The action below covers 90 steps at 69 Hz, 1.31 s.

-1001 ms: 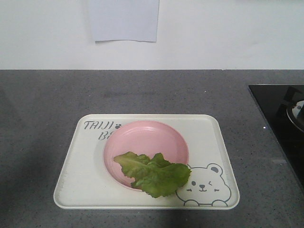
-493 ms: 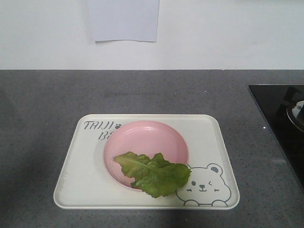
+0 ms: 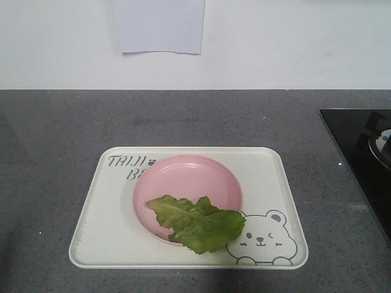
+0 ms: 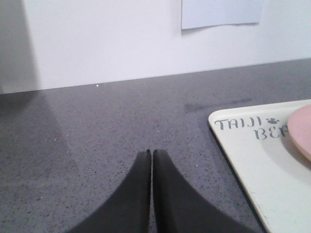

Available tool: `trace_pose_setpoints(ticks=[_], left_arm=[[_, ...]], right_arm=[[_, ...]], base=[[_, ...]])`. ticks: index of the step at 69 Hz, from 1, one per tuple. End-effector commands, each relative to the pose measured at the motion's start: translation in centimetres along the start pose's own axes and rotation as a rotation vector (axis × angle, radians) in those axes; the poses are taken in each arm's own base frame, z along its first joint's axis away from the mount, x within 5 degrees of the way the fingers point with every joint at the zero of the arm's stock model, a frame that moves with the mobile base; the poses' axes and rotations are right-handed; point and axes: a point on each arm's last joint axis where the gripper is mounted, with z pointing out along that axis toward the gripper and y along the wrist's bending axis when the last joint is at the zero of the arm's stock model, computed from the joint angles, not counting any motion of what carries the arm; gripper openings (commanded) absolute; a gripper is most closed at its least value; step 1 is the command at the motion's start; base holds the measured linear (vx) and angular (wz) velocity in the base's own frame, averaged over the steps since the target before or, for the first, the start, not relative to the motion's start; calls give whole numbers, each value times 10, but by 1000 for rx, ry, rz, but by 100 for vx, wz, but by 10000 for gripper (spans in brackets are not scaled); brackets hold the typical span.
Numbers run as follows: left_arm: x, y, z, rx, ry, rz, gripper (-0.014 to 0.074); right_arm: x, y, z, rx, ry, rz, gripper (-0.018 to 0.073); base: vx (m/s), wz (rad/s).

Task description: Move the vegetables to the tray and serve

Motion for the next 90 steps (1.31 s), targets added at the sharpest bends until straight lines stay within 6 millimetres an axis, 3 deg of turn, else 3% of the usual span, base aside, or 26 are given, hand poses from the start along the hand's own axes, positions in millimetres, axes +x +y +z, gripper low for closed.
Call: trace_pose_setpoints(ticks=[1, 22, 90], left_arm=[[0, -1, -2, 3, -128, -61, -6], [39, -2, 2, 16, -166, -210, -6], [33, -3, 1, 30, -234, -94, -6]], right_arm=[[-9, -1, -4, 9, -56, 0, -8], [-9, -1, -4, 9, -56, 0, -8], [-9, -1, -4, 8, -53, 0, -8]], base=[[0, 0], [0, 0], [0, 0]])
